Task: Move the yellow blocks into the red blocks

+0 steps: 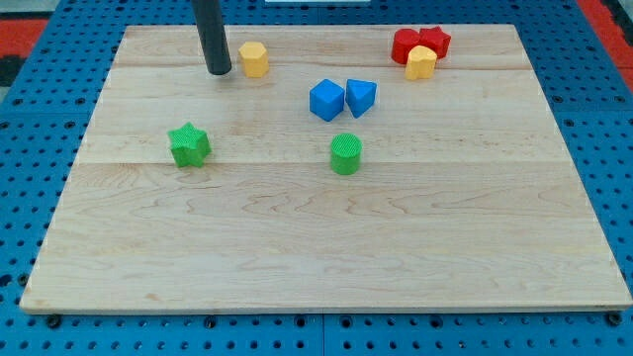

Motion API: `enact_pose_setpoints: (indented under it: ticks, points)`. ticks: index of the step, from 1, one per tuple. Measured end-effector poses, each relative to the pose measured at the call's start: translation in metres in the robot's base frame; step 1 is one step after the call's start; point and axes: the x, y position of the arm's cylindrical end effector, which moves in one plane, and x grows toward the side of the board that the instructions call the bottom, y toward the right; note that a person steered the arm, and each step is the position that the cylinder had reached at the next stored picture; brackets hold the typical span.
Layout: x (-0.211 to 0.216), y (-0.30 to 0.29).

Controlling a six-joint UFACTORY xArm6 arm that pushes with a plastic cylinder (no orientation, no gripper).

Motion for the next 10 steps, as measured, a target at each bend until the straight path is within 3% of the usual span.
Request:
enact_pose_setpoints:
  ticks: [2,10]
  points:
    - [-0.022,0.0]
    - [-0.004,0.056]
